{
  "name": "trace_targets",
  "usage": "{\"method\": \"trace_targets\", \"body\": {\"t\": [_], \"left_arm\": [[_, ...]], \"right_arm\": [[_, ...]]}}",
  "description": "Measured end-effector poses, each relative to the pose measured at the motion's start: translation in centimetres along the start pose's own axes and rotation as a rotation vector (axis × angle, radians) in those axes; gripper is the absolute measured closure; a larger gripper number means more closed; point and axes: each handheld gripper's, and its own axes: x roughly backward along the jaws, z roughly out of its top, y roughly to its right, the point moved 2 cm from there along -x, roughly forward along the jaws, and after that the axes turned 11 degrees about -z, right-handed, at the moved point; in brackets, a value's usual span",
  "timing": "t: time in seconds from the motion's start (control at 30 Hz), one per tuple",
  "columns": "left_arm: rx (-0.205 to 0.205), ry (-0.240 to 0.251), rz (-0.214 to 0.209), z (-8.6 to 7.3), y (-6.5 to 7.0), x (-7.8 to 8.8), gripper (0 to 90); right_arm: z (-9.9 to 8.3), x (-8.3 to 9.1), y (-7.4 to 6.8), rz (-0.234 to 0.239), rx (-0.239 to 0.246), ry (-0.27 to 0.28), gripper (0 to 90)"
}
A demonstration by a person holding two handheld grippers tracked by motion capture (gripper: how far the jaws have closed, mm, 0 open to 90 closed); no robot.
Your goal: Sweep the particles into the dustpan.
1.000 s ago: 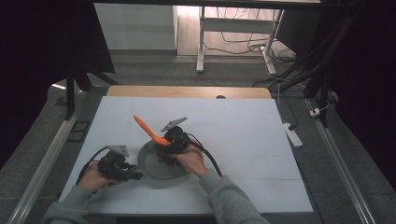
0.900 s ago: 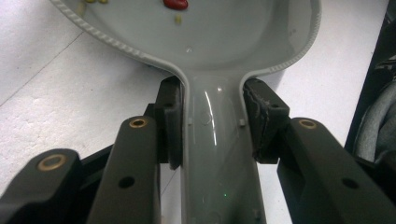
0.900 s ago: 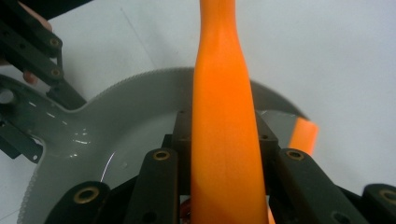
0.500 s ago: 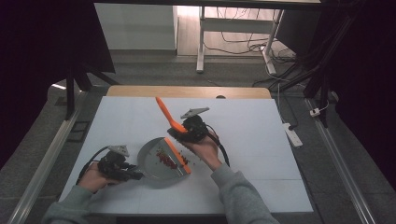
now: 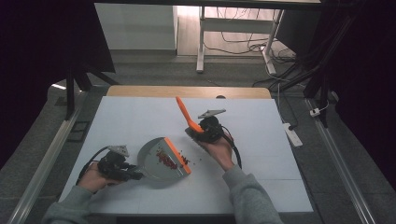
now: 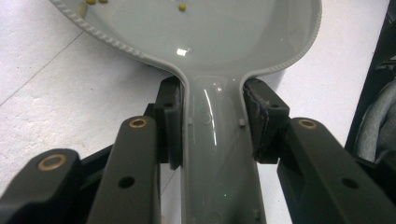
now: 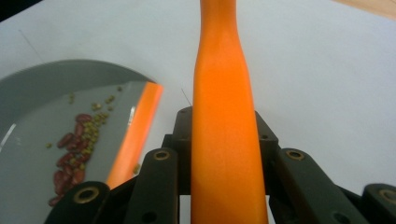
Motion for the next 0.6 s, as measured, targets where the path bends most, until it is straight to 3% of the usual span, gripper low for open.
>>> {"method": "trace_targets", "body": {"t": [0.2, 0.3, 0.6], "left_arm": [[-0.001, -0.002, -0.001, 0.0, 0.0, 0.0, 61.4], [-0.001, -0.002, 0.0, 0.0, 0.1, 0.0, 61.4], [-0.003, -0.01, -0.004, -0.1, 0.3, 0.1, 61.3]], "right_arm": [[-1.0, 0.6, 0.9, -0.033, -0.009, -0.013, 70.7], [-1.5, 0.5, 1.2, -0.068, -0.007, -0.048, 70.7], [-2.2, -0.5, 0.2, -0.043, -0.002, -0.089, 70.7]]}}
